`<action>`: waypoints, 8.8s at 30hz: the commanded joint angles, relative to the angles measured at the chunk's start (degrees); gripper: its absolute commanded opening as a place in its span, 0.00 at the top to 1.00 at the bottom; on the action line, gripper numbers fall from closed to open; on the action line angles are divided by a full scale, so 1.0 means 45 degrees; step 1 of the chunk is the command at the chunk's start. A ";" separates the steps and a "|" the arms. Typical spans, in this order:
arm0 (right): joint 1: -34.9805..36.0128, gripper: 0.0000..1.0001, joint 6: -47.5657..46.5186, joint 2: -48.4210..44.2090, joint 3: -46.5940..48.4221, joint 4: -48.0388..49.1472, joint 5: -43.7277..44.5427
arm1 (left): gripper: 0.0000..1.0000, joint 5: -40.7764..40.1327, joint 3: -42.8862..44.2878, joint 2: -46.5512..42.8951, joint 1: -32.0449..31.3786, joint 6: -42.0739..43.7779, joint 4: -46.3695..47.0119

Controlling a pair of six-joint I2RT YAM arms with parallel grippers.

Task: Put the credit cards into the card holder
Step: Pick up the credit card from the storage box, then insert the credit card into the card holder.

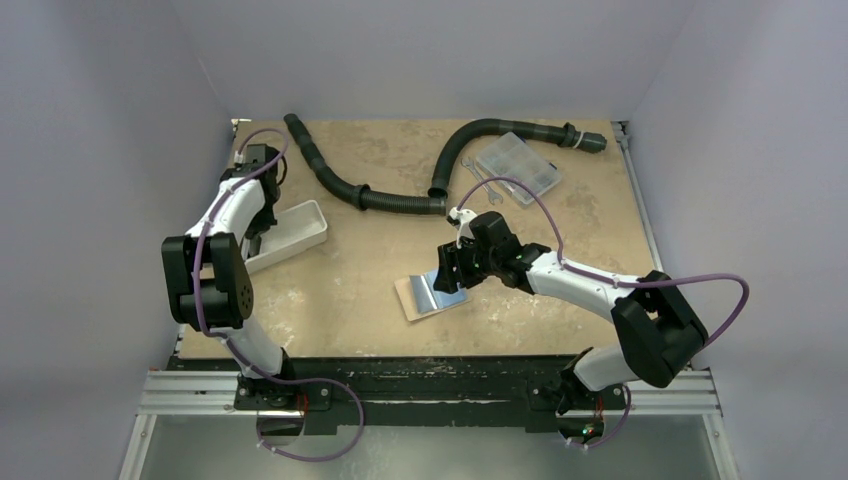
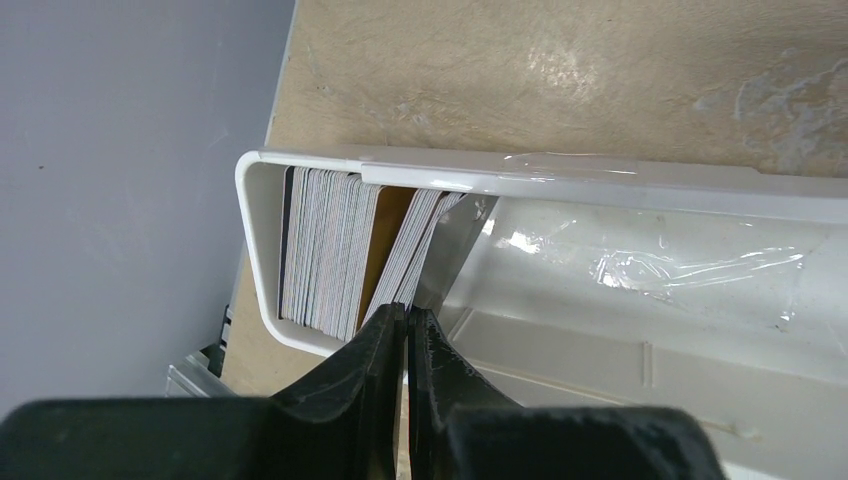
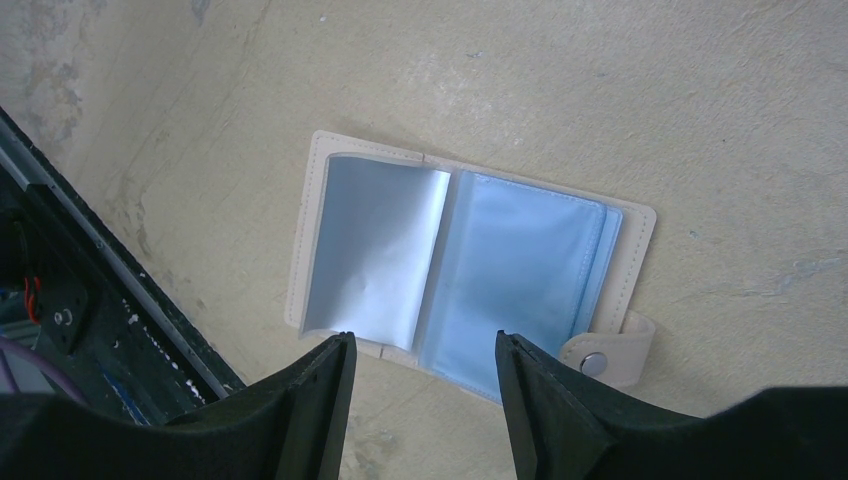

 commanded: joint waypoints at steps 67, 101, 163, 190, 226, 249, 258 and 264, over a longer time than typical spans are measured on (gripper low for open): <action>-0.1346 0.27 0.0996 -0.1411 0.0686 0.0070 -0.3116 | 1.00 1.3439 -0.2286 -0.6074 -0.3954 -0.5381 0.7250; -0.3893 1.00 1.0473 -0.1634 -0.3662 1.4067 -0.8064 | 1.00 1.4480 -0.8955 -0.5680 -0.8116 -1.1421 1.9337; -0.2619 1.00 0.1129 0.2386 -0.0810 0.2073 -0.3540 | 1.00 1.5840 -1.0638 -0.1810 -0.7634 -1.0756 1.5725; -0.2614 1.00 0.0911 0.3363 -0.0866 0.2388 -0.3686 | 1.00 1.5998 -1.0627 -0.2342 -0.7653 -1.0119 1.6551; -0.2624 1.00 0.0831 0.3502 -0.0888 0.2510 -0.3797 | 1.00 1.6918 -1.1034 0.0731 -0.7636 -1.1268 2.1502; -0.2614 1.00 0.0795 0.3620 -0.0802 0.2507 -0.3903 | 1.00 1.6965 -1.0042 0.2037 -0.7204 -1.1475 2.2119; -0.2615 1.00 0.0811 0.3658 -0.0804 0.2525 -0.3938 | 1.00 1.6564 -1.0067 0.2213 -0.7221 -1.1746 2.2603; -0.2623 1.00 0.0831 0.3678 -0.0822 0.2596 -0.3938 | 1.00 1.6200 -1.0038 0.2144 -0.7324 -1.1675 2.2393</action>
